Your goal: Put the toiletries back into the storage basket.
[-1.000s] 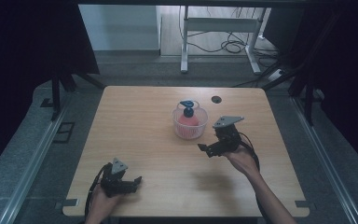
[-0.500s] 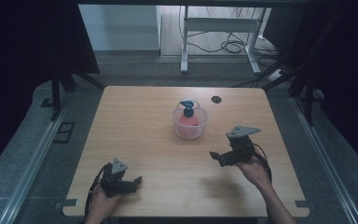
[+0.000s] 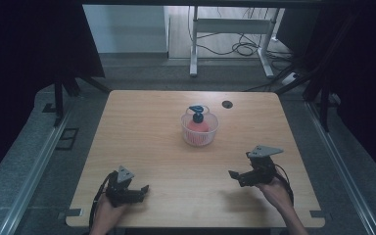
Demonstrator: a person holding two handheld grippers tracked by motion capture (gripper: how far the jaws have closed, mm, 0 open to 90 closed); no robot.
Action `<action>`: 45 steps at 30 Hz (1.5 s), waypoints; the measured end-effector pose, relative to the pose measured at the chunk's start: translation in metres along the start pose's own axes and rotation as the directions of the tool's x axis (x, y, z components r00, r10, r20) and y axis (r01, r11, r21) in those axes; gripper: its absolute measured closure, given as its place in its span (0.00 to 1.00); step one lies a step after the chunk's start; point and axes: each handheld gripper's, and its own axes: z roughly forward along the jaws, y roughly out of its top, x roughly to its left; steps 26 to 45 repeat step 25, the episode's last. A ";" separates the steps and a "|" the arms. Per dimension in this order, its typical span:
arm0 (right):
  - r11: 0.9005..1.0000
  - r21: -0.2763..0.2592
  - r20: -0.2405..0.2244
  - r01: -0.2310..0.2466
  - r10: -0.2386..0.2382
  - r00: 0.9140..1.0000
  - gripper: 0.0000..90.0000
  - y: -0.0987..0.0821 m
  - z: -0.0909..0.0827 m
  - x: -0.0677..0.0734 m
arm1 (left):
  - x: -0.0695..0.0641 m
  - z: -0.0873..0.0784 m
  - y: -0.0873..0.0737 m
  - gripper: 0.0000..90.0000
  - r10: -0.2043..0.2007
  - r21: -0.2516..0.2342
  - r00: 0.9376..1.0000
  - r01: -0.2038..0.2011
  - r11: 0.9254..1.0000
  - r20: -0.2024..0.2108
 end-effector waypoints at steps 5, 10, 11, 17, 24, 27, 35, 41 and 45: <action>1.000 0.025 0.003 -0.006 0.006 1.000 0.00 -0.017 0.002 0.000 | 0.000 0.000 0.000 0.13 0.000 0.000 1.000 0.000 1.000 0.000; 0.998 0.051 0.004 -0.023 0.023 1.000 0.00 -0.033 0.005 -0.002 | 0.000 0.000 0.000 0.13 0.000 0.000 1.000 0.000 1.000 -0.001; 0.998 0.054 0.003 -0.026 0.026 1.000 0.00 -0.036 0.005 -0.002 | 0.000 0.000 0.000 0.13 0.000 0.000 1.000 0.000 1.000 -0.001; 0.995 0.090 0.010 -0.032 0.032 0.999 0.00 -0.051 0.009 -0.003 | 0.000 0.000 0.000 0.13 -0.001 0.000 1.000 0.001 1.000 -0.001; 0.994 0.110 0.042 -0.006 0.001 0.999 0.00 -0.065 0.016 -0.003 | 0.000 0.000 0.000 0.13 0.001 0.000 1.000 -0.001 1.000 -0.001; 0.994 0.105 0.045 -0.006 0.001 0.999 0.00 -0.065 0.016 -0.002 | 0.000 0.000 0.000 0.13 0.000 0.000 1.000 0.000 1.000 0.000; 0.994 0.105 0.045 -0.006 0.001 0.999 0.00 -0.065 0.016 -0.002 | 0.000 0.000 0.000 0.13 0.000 0.000 1.000 0.000 1.000 0.000; 0.994 0.105 0.045 -0.006 0.001 0.999 0.00 -0.065 0.016 -0.002 | 0.000 0.000 0.000 0.13 0.000 0.000 1.000 0.000 1.000 0.000; 0.994 0.105 0.045 -0.006 0.001 0.999 0.00 -0.065 0.016 -0.002 | 0.000 0.000 0.000 0.13 0.000 0.000 1.000 0.000 1.000 0.000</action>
